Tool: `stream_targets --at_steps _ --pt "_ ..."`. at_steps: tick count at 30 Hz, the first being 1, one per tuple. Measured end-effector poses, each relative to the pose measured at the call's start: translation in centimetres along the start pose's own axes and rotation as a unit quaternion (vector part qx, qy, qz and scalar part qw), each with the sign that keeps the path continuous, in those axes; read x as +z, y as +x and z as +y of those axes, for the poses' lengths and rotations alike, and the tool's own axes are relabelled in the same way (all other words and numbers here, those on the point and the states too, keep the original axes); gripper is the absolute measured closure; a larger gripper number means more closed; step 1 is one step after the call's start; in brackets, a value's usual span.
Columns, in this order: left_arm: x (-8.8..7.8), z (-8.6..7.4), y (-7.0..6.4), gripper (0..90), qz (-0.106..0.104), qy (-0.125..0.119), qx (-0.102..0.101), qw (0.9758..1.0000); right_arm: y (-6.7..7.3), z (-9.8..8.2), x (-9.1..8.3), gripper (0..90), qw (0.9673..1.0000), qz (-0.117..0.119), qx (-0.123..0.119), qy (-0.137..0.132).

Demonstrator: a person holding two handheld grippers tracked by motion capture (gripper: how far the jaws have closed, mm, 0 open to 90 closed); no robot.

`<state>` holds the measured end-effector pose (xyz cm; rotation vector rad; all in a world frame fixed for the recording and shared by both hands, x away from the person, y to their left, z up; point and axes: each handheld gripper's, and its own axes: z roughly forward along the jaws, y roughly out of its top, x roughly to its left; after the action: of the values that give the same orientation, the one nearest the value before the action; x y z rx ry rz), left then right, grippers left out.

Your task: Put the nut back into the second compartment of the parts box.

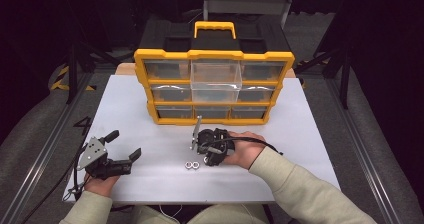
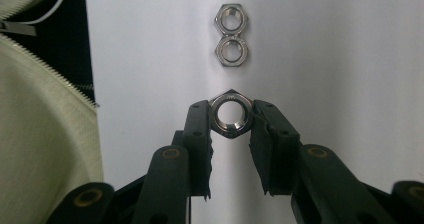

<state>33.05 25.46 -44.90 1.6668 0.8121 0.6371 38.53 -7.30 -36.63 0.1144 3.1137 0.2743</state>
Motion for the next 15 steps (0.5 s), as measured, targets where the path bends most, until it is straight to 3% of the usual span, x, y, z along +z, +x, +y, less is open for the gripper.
stream_targets --at_steps 15 --pt "-0.1 0.0 0.1 2.4 0.000 0.000 0.003 1.0000 0.4 1.6 -7.6 69.9 0.9997 -0.006 -0.021 -0.015"
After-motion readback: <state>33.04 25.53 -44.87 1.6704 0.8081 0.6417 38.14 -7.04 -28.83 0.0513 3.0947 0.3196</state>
